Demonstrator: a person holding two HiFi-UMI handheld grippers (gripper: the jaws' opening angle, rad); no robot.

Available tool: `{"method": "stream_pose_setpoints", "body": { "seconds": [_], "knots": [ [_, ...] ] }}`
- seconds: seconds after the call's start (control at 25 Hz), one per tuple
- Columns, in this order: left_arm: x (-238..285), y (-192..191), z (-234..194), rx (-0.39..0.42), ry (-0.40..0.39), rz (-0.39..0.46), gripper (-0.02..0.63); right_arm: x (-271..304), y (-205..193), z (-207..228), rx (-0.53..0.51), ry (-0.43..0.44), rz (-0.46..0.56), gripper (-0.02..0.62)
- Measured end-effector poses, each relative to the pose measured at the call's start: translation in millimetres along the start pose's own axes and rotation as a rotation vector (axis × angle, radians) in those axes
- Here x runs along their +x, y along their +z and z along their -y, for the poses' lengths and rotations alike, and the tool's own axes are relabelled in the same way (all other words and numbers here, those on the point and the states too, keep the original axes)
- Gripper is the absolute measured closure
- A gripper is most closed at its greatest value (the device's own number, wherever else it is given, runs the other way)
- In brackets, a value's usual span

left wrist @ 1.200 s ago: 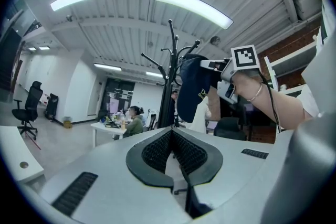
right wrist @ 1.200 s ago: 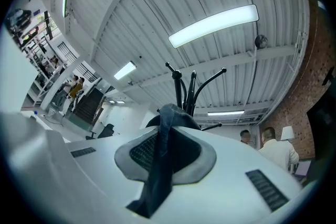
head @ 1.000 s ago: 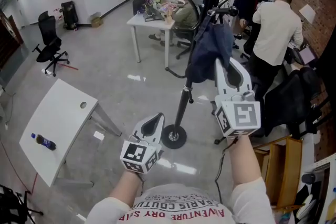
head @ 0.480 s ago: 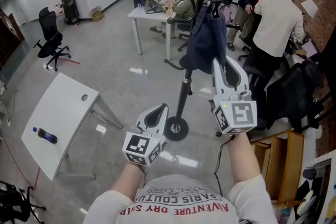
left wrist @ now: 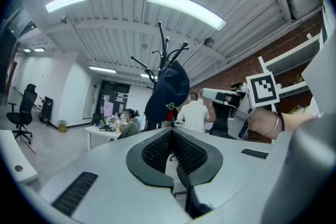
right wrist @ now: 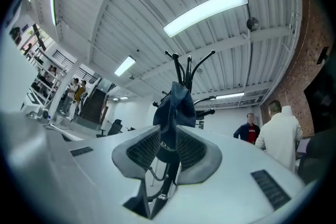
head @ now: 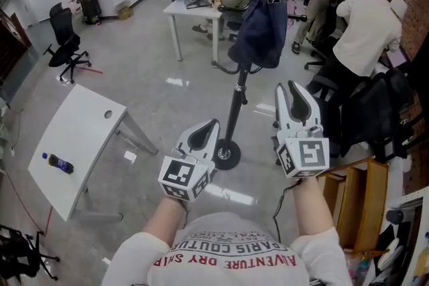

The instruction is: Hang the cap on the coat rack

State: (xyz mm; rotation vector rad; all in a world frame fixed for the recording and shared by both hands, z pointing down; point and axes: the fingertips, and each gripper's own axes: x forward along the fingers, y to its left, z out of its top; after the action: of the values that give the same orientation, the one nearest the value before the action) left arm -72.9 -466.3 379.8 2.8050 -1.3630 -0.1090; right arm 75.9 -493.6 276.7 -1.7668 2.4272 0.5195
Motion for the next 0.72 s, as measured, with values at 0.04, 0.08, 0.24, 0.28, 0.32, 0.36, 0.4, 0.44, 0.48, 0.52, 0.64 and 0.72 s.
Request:
{"method": "stream_pose_setpoints", "body": {
  "seconds": [0.04,0.08,0.24,0.28,0.32,0.36,0.4,0.44,0.48,0.52,0.64,0.72],
  "knots": [
    [1,1,3,0.000,-0.005,0.003,0.601,-7,-10,-2,0.006,-0.002,-0.020,0.532],
    [2,1,7,-0.003,-0.008,0.004,0.601,-16,-20,-4,0.022,-0.002,-0.042,0.534],
    [0,0,17,0.004,-0.016,0.019,0.601,-48,-65,-14,0.142,-0.011,-0.144,0.552],
    [-1,2,21,0.016,-0.020,0.030,0.601,-56,-71,-16,0.168,-0.017,-0.167,0.557],
    [-3,5,25,0.027,-0.024,0.043,0.601,-63,-75,-16,0.185,-0.021,-0.183,0.560],
    [-3,7,29,0.031,-0.027,0.054,0.601,-69,-75,-17,0.193,-0.022,-0.192,0.563],
    [-3,9,32,0.029,-0.030,0.061,0.601,-73,-74,-17,0.195,-0.021,-0.194,0.568],
    [-3,10,35,0.025,-0.033,0.065,0.601,-76,-73,-18,0.193,-0.017,-0.194,0.569],
    [-1,9,36,0.021,-0.037,0.064,0.601,-78,-72,-20,0.191,-0.012,-0.193,0.574],
    [0,8,38,0.019,-0.041,0.061,0.601,-80,-72,-22,0.190,-0.006,-0.193,0.575],
    [3,1,42,0.020,-0.048,0.047,0.601,-85,-76,-28,0.192,0.005,-0.201,0.577],
    [4,-2,44,0.021,-0.051,0.042,0.601,-88,-79,-30,0.188,0.005,-0.206,0.578]
  ]
}}
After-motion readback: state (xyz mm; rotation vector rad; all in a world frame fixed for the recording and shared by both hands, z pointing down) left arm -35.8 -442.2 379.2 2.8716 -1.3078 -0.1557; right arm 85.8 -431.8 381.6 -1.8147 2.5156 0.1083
